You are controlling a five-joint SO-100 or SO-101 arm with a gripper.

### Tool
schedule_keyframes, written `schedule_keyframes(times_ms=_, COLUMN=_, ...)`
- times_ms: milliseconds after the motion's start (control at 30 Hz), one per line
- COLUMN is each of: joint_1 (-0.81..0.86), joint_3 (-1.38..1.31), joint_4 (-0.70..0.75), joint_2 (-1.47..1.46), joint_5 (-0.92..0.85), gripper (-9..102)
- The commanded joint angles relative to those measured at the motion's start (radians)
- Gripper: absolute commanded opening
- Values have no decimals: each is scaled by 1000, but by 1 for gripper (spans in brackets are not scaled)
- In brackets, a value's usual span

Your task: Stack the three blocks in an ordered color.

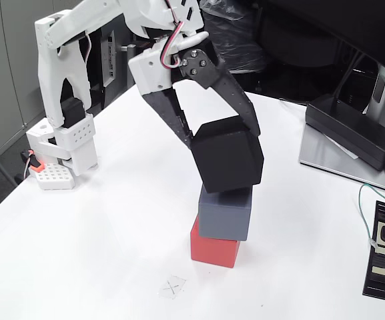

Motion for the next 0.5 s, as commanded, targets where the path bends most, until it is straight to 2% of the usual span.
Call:
schedule_keyframes(times_ms=0, joint_1=-3, joint_3=-11, joint_4=0, joint_2=5, joint_5=9, gripper=10)
schedule_keyframes(times_ms=467, joint_1=-5, joint_3=67, joint_4=0, joint_2=11, joint_5=8, gripper=10)
